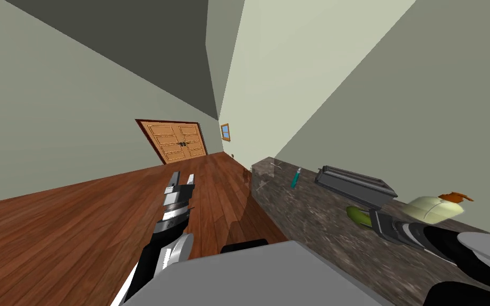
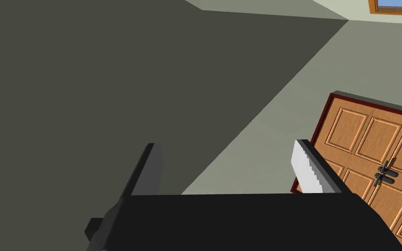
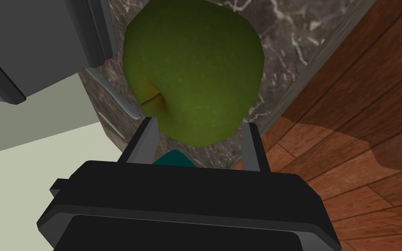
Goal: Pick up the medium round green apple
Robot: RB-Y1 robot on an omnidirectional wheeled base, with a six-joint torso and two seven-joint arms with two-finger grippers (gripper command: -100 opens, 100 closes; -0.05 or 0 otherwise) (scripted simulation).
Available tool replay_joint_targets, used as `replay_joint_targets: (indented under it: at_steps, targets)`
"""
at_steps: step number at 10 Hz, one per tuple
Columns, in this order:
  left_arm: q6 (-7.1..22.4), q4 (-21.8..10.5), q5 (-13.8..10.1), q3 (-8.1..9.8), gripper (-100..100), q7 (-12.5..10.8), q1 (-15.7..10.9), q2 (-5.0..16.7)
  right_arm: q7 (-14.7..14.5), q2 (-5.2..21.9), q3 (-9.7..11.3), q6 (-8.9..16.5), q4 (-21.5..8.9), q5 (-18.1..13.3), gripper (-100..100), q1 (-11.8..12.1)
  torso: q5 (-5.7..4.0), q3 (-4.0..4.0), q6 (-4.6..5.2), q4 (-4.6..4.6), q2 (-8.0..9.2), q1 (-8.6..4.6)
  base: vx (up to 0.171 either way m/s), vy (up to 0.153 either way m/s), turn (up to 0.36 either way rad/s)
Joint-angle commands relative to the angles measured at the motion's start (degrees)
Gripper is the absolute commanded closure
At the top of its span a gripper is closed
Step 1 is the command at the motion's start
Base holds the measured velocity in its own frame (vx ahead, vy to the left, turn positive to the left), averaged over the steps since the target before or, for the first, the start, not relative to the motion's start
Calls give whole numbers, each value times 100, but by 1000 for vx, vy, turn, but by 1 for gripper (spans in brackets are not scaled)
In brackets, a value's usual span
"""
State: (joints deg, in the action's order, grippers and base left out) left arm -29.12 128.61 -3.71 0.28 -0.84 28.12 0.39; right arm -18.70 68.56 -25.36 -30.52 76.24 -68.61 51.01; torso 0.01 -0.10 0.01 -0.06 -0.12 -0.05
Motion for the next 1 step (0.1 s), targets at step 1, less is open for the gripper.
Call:
replay_joint_targets:
  at_steps: [1]
  targets:
    - [0,0,0,0,0,0,0,0,0,0,0,0,0,0,0,0,0,0,0,0,0,0,6,4,10]
